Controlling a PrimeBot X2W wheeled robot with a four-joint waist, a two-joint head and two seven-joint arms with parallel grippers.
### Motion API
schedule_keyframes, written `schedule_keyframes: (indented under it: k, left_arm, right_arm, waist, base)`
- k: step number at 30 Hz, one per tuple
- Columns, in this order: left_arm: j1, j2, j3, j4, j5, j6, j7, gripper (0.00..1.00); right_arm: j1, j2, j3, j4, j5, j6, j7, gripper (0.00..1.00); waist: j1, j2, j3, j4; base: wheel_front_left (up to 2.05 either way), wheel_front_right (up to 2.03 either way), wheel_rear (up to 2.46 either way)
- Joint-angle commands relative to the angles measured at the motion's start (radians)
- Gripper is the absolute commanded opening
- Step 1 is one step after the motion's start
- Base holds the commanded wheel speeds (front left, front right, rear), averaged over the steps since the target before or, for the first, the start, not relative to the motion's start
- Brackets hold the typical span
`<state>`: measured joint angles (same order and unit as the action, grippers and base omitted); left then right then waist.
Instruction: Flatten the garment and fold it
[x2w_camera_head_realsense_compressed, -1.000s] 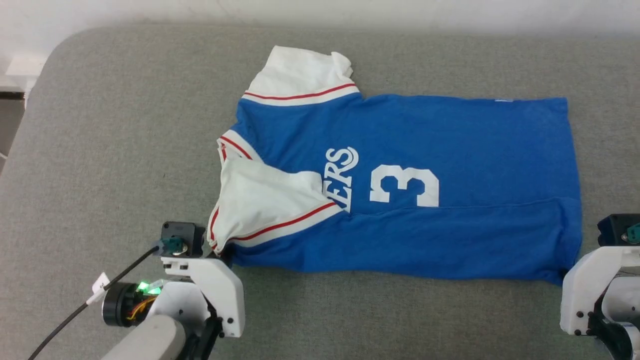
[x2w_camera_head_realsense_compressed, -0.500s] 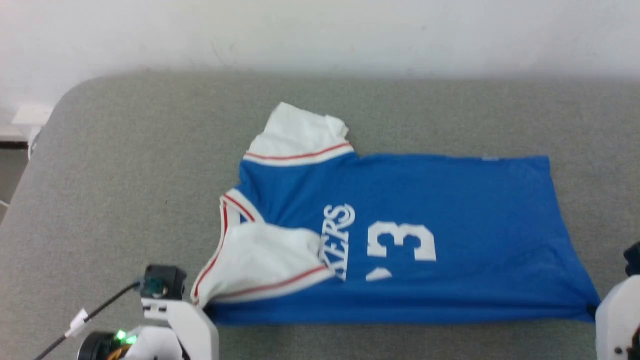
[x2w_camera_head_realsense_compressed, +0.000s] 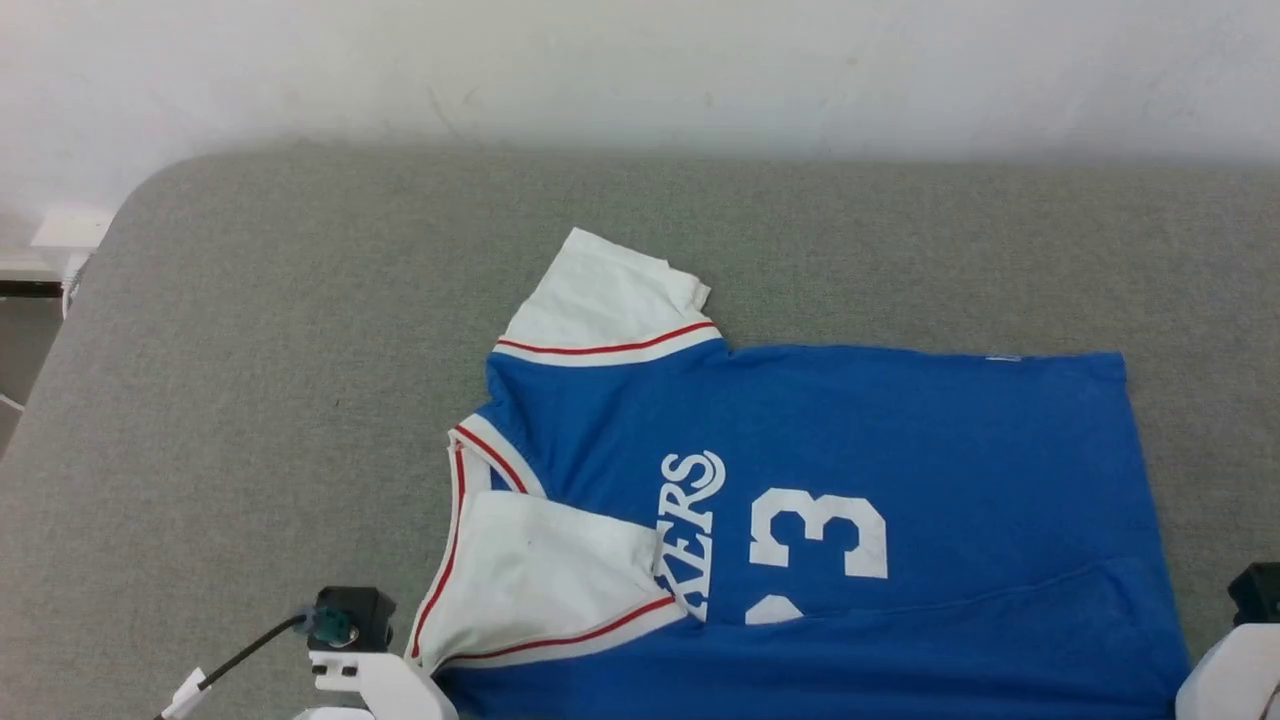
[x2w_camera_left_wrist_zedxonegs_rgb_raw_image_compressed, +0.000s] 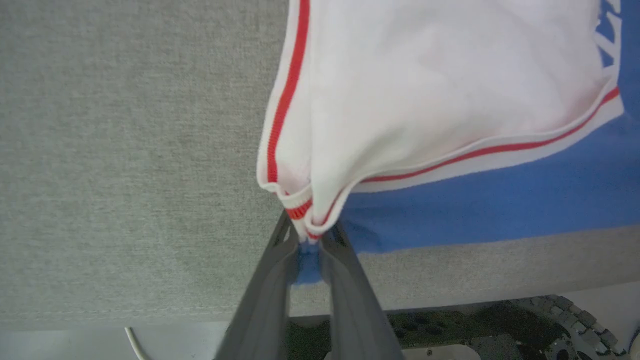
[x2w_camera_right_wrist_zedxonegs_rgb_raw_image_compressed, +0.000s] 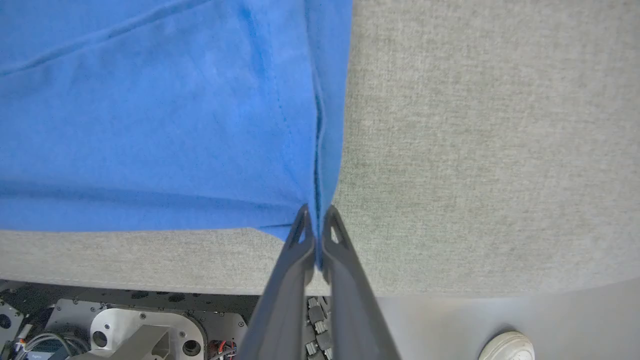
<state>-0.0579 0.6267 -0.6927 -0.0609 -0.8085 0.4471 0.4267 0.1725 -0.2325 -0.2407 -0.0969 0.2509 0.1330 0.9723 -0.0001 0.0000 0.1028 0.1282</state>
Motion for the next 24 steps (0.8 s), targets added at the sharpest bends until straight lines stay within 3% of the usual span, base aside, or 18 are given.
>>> schedule_keyframes:
  k: [1,9,15,19,24]
  left_arm:
    - [0.008,-0.006,0.008,0.015,0.004,-0.001,-0.021,1.0]
    - [-0.006,-0.018,0.071,0.004,0.041,0.0,-0.189,1.0]
    - [-0.073,-0.016,0.114,-0.056,0.095,-0.035,-0.328,1.0]
    - [-0.169,-0.009,0.122,-0.059,0.11,-0.069,-0.32,1.0]
    - [-0.356,0.009,0.11,-0.009,0.115,-0.162,-0.234,1.0]
  right_arm:
    - [0.0,-0.008,0.009,0.008,-0.012,-0.002,-0.011,1.0]
    - [-0.079,-0.027,0.041,-0.033,0.033,-0.002,-0.235,1.0]
    - [-0.117,-0.071,0.104,-0.096,0.086,-0.002,-0.445,1.0]
    - [-0.146,-0.081,0.147,-0.122,0.107,-0.002,-0.542,1.0]
    - [-0.189,-0.077,0.203,-0.147,0.112,-0.002,-0.591,1.0]
  waist:
    - [0.0001,0.0,0.0,0.002]
    - [0.0001,0.0,-0.024,0.001]
    - [0.0001,0.0,-0.02,-0.021]
    - [0.0001,0.0,0.006,-0.061]
    - [0.0001,0.0,0.068,-0.13]
  base:
    - [0.0,0.0,0.0]
    - [0.0,0.0,0.0]
    - [0.0,0.0,0.0]
    - [0.0,0.0,0.0]
    - [0.0,0.0,0.0]
